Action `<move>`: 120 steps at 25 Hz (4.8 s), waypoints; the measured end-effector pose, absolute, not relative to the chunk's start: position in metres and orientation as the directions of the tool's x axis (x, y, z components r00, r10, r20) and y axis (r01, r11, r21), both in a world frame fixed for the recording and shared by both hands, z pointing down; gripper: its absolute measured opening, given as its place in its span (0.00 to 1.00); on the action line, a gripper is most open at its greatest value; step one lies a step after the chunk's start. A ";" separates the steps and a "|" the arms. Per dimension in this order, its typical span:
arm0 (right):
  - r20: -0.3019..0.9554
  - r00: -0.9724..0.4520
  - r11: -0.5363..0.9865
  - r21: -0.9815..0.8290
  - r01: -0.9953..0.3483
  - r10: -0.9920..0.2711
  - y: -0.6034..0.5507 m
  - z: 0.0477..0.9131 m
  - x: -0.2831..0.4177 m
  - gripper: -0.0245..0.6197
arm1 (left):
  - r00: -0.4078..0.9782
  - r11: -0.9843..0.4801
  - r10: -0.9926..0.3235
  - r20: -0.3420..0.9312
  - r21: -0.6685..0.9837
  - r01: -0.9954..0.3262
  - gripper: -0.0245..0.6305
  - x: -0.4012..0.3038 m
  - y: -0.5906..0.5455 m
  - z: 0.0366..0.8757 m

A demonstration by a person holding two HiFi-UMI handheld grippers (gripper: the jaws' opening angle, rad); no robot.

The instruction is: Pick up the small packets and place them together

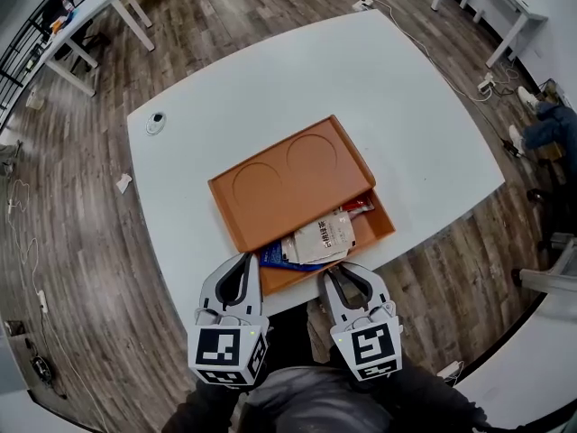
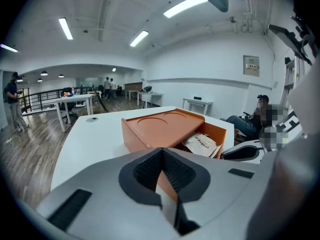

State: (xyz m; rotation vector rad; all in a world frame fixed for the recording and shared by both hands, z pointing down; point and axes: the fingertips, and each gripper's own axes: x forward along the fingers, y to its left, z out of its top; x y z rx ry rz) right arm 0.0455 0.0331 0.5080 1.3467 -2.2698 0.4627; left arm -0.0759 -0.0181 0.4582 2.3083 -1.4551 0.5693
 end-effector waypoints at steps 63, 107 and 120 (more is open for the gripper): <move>0.846 -0.414 0.824 0.051 -0.564 -0.335 -0.009 0.509 0.012 0.40 | 0.409 -0.367 -0.827 0.387 0.181 -0.913 0.04 -0.074 -0.005 0.399; 0.651 -0.528 0.780 0.164 -0.603 -0.545 -0.099 0.416 0.004 0.20 | 0.346 -0.311 -0.877 0.334 0.155 -0.938 0.04 -0.087 -0.042 0.370; 0.699 -0.514 0.801 0.143 -0.582 -0.498 -0.116 0.444 -0.007 0.25 | 0.301 -0.239 -0.867 0.396 0.199 -0.950 0.04 -0.103 -0.049 0.390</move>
